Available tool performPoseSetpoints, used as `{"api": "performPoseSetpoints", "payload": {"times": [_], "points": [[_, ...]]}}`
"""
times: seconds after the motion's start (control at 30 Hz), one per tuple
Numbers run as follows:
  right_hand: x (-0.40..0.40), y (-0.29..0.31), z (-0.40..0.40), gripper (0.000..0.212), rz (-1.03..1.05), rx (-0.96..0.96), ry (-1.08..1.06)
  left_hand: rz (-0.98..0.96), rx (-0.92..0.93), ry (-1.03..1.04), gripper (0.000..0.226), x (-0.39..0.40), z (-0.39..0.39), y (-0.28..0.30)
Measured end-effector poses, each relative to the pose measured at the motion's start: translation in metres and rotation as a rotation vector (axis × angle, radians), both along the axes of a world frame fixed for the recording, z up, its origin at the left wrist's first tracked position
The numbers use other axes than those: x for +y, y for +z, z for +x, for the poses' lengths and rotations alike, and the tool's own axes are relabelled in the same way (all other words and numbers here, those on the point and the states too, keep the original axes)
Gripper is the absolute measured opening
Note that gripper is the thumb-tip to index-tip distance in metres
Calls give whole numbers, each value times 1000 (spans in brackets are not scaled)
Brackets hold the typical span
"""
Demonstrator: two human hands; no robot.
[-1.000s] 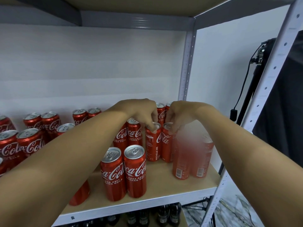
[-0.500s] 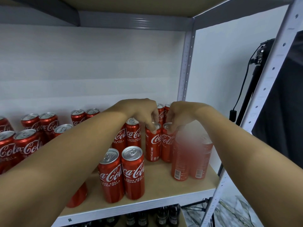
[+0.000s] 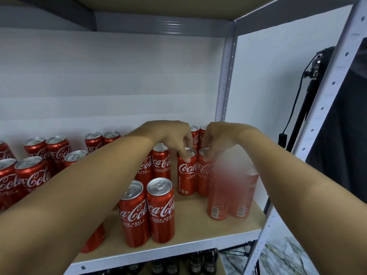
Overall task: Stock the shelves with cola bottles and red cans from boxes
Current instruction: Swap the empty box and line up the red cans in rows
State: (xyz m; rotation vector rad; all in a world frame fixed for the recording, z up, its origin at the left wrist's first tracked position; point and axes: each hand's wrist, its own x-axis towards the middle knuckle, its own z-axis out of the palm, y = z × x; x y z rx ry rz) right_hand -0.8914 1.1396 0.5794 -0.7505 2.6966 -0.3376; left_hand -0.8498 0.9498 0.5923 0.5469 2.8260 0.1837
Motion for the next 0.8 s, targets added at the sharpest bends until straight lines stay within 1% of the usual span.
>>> {"api": "performPoseSetpoints", "payload": {"times": [0.07,0.13,0.2,0.27,0.37,0.47,0.57,0.67,0.8], "points": [[1,0,0,38,-34,-11,21,28,-17,0,51,-2,0,0],[3,-2,0,46,-85,-20,2,64,-26,48,56,-1,-1,-1],[3,-3,2,52,-94,-51,-35,55,-13,80,54,1,-2,-1],[1,-3,4,49,-72,-92,-62,19,-14,79,48,4,-3,-2],[0,-3,4,43,-64,-81,-39,5,-25,49,41,5,-6,-2],[2,-2,3,43,-90,-62,3,-5,-33,19,51,4,-8,0],[4,-3,3,48,-94,-66,0,32,-19,45,56,4,-8,-1],[5,-5,1,51,-85,-90,-45,14,0,72,52,8,-8,-5],[4,-6,-1,42,-102,-87,-40,34,-17,60,44,9,-11,-5]]}}
